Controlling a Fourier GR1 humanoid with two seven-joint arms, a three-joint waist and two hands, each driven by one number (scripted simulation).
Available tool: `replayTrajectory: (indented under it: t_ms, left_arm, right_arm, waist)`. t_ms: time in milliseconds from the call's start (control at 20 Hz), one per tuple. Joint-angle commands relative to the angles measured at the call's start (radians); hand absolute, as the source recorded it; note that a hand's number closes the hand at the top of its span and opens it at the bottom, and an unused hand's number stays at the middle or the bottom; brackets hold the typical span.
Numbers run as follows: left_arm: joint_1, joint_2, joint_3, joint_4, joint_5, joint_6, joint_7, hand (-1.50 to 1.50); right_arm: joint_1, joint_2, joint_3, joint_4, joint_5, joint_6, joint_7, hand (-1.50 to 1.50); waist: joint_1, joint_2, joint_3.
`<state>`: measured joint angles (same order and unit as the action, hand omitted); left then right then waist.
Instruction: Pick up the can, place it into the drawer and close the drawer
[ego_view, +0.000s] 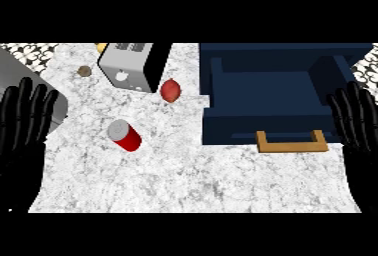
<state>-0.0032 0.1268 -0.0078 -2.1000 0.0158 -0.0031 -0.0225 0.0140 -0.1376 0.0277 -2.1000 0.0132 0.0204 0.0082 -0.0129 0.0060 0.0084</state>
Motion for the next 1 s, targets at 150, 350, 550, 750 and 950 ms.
replayTrajectory:
  t_ms: [150,350,550,750,950]
  left_arm:
    - [-0.13,-0.032,-0.077,0.111,0.002,-0.043,-0.006,-1.5]
    - [-0.031,-0.049,-0.117,0.176,-0.059,0.019,0.21,-1.5]
    - [-0.103,-0.089,-0.168,0.143,-0.121,0.076,0.356,-1.5]
    - [-0.073,-0.056,-0.142,0.078,-0.102,0.04,0.423,-1.5]
    - [-0.065,-0.074,-0.128,0.018,-0.078,0.036,0.441,-1.5]
  right_arm:
    - [-0.059,0.0,-0.074,0.015,-0.041,-0.002,0.007,-1.5]
    - [0.051,0.04,-0.043,0.043,0.004,-0.067,0.167,-1.5]
    - [0.105,0.044,-0.037,0.019,0.001,-0.057,0.176,-1.5]
    - [0.165,0.038,-0.062,-0.056,-0.021,-0.035,0.191,-1.5]
    - [0.15,0.042,-0.102,0.029,-0.032,-0.013,0.14,-1.5]
  waist:
    - [0.007,-0.005,-0.008]
    - [-0.005,-0.002,-0.007]
    - [0.005,-0.007,-0.008]
    - [0.009,-0.008,-0.008]
    - [0.012,-0.007,-0.008]
